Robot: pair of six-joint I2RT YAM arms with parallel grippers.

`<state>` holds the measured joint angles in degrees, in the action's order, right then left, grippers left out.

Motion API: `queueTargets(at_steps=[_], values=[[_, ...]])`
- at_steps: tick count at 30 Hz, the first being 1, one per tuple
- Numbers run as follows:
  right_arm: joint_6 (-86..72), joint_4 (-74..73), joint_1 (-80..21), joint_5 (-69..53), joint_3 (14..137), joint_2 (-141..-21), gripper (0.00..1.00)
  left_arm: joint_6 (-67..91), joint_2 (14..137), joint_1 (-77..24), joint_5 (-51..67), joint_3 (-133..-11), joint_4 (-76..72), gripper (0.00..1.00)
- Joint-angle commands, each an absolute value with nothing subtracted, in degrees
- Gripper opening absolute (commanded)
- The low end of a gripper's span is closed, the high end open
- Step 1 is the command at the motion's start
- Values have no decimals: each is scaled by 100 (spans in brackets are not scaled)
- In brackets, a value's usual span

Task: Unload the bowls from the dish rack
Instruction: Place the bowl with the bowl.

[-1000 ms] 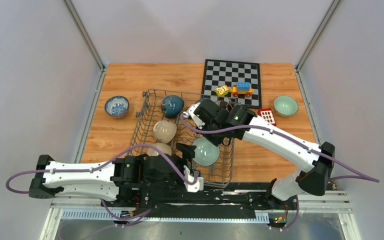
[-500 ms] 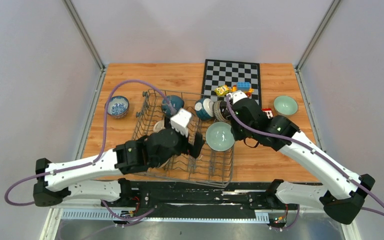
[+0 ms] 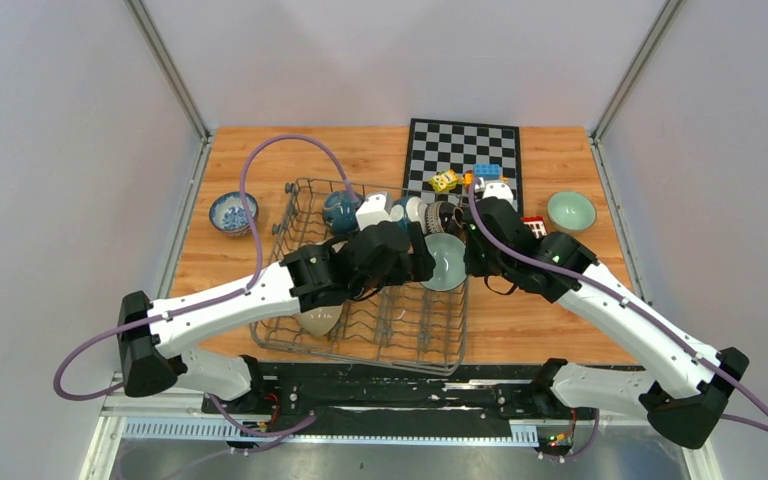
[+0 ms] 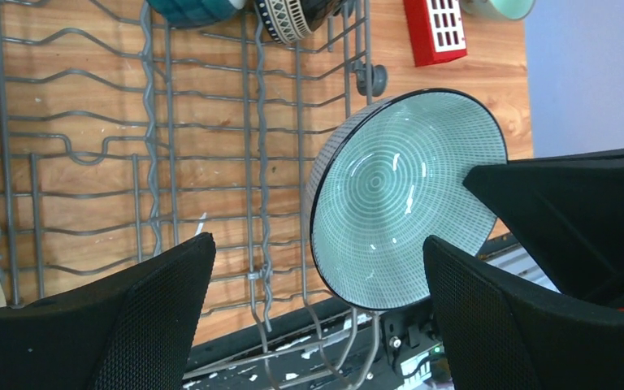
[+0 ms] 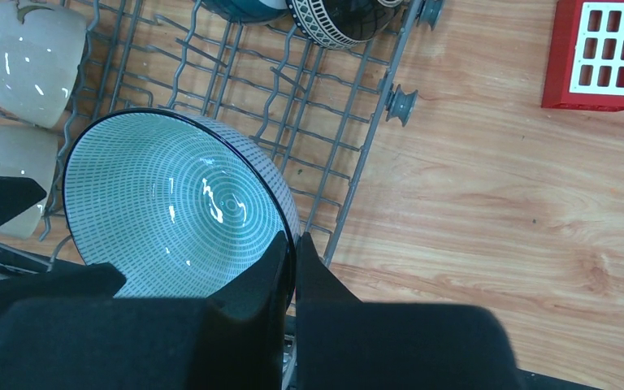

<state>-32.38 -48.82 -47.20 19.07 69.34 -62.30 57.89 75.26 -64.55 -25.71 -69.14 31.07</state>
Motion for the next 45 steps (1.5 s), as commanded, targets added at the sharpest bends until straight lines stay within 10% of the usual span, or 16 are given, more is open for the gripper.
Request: queueTargets(at_steps=[1,4,11,24,35,45], values=[[-3560,-4786,-4664,2004,6947,-6168,0,5934,7726,-6434,-2897,-7155,3555,100],[-3581,-4792,-4667,1967,6940,-6156,0,5829,7765,-6432,-3025,-7108,3536,94],[-3577,-4790,-4665,1959,6908,-6151,0,5561,7764,-6425,-3287,-7035,3309,45],[-3662,-4790,-4665,1835,6859,-6152,0,5459,8101,-6390,-3227,-7241,3208,31],[-3554,-4792,-4667,1898,6827,-6226,0,5371,8082,-6390,-3003,-7225,3027,0],[-2899,-4799,-4665,1949,6823,-6346,29,5503,8023,-6382,-2840,-7211,3008,0]])
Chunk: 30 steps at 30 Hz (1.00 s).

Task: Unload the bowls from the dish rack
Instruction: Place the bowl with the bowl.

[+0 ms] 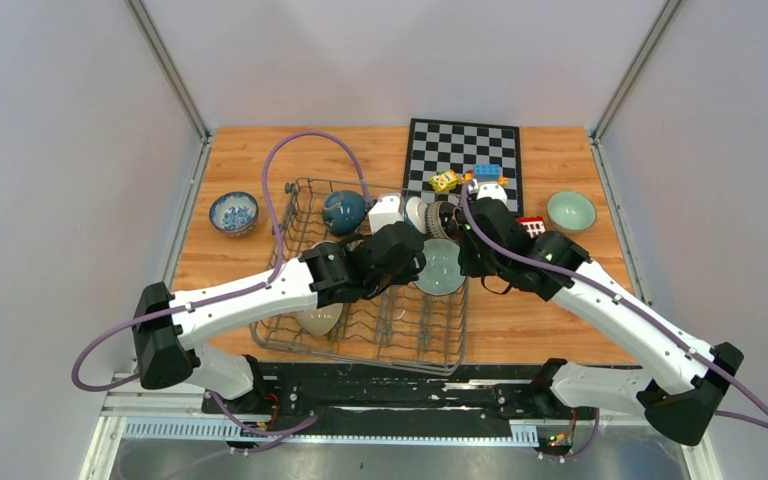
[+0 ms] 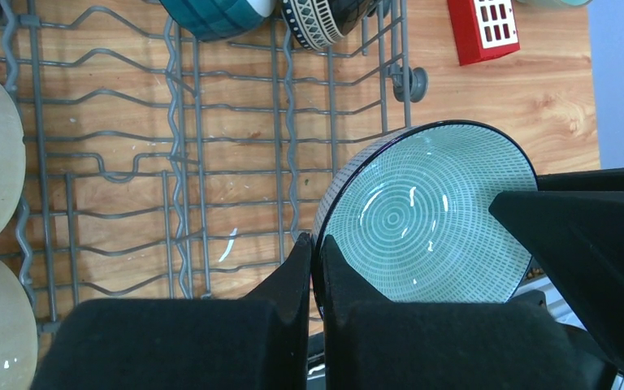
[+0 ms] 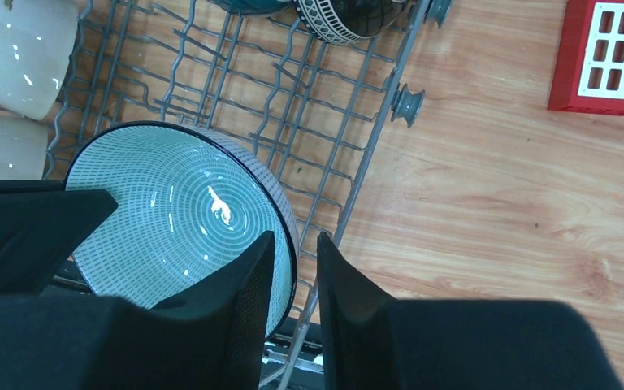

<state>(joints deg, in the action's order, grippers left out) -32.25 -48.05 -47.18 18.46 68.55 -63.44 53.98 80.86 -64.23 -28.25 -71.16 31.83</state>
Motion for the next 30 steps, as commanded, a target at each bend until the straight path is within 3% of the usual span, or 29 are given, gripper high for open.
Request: queueTargets(at_steps=[1,14,16,19,23,24,27,30], values=[[-2860,-4799,-4667,1963,6796,-6346,30,5527,8022,-6381,-2846,-7215,3029,0],[-2680,-4808,-4663,1477,6684,-6474,23,5682,8024,-6359,-2812,-7260,3155,0],[-2673,-4799,-4666,1409,6680,-6509,19,5678,8023,-6357,-2802,-7260,3144,0],[-2673,-4790,-4666,1404,6670,-6517,1,5682,8011,-6354,-2798,-7241,3142,0],[-2704,-4805,-4666,1484,6709,-6435,0,5626,7966,-6355,-2762,-7163,3064,0],[-2715,-4832,-4667,1530,6733,-6384,0,5558,7951,-6355,-2727,-7137,3001,7],[-2663,-5029,-4667,1792,6906,-6309,0,5338,7833,-6355,-2729,-7074,2915,64],[-2400,-5308,-4571,2116,7230,-6292,0,5123,7617,-6346,-2838,-6982,2894,97]])
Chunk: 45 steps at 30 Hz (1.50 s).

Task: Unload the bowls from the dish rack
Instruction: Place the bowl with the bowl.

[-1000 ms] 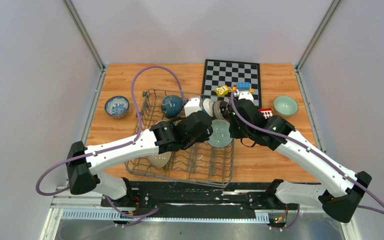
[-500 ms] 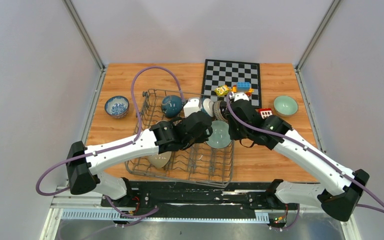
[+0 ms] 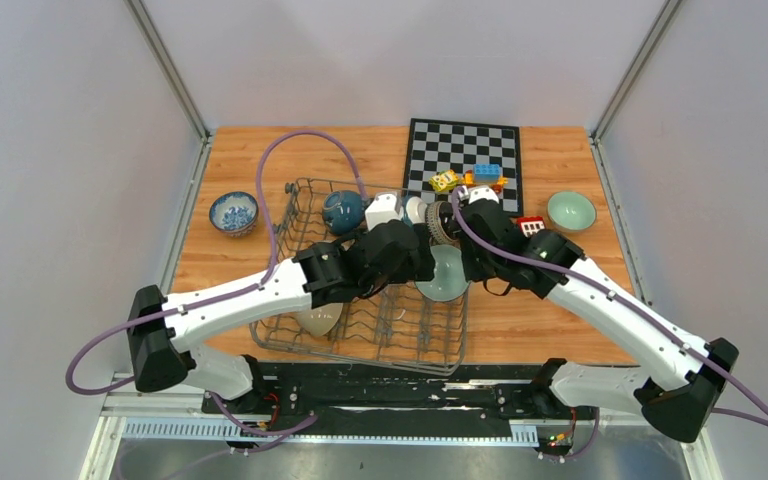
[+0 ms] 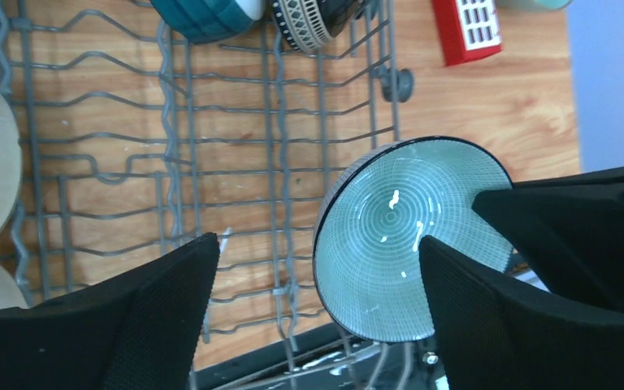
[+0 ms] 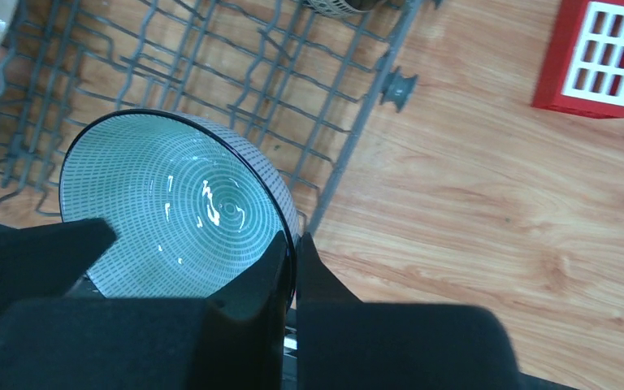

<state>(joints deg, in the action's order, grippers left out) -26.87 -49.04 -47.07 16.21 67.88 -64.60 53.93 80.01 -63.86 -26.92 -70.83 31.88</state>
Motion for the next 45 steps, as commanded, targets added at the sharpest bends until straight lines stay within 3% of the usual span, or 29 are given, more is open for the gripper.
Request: queueTargets(at_steps=[1,7,14,25,45], values=[[-2325,-5414,-4437,2133,7357,-6305,0,5010,7527,-6347,-2863,-6948,2892,99],[-2038,-5445,-2663,1703,7891,-6273,0,4329,6608,-6337,-2920,-6223,2488,100],[-2676,-3642,-638,958,7549,-6444,0,3628,4946,-6341,-2321,-4594,942,97],[-3167,-2485,1363,669,7347,-7770,0,3639,3618,-6334,-2632,-3676,1439,99],[-3607,-1731,2298,-200,7176,-9184,0,4161,3614,-6337,-2677,-3416,1736,98]])
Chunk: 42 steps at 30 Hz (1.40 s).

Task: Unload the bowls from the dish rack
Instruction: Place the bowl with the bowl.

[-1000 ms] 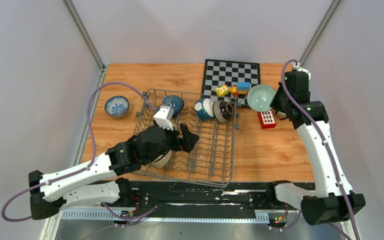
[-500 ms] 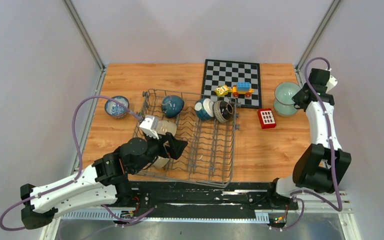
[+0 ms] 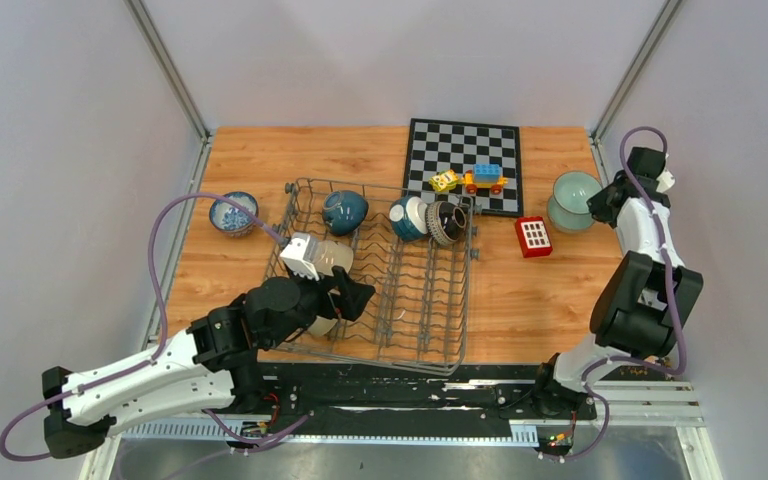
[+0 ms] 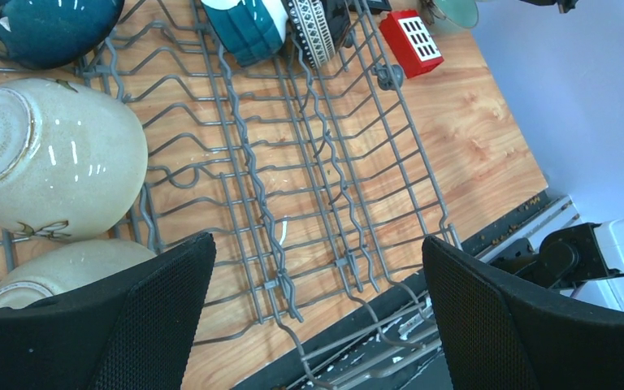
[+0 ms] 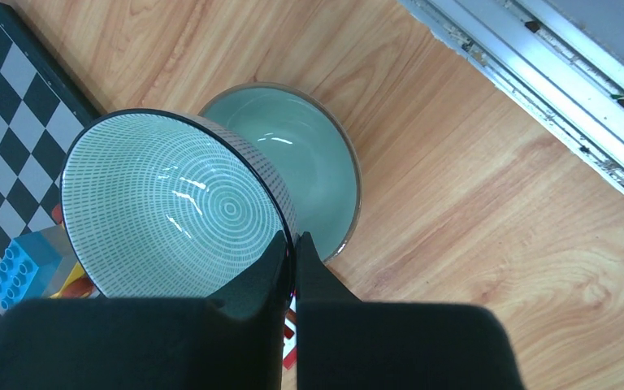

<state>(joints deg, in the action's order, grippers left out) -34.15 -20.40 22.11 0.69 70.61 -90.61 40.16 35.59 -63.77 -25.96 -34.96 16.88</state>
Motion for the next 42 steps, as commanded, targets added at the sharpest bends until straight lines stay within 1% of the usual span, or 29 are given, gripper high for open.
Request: queueTargets(at_steps=[1,13,26,34,42], values=[[-3636,-1731,2304,-213,7174,-9235,0,4172,3634,-6335,-2672,-3411,1714,98],[-3680,-1814,2359,-295,7274,-9827,0,4112,3950,-6338,-2435,-3490,1591,98],[-3572,-1802,2429,-298,7412,-10213,0,4298,3806,-6337,-2532,-3260,1587,98],[-3415,-1808,2484,-303,7472,-10301,0,4280,3971,-6337,-2523,-3278,1501,98],[-3466,-1934,2471,-335,7389,-10124,0,4272,4123,-6336,-2446,-3343,1433,98]])
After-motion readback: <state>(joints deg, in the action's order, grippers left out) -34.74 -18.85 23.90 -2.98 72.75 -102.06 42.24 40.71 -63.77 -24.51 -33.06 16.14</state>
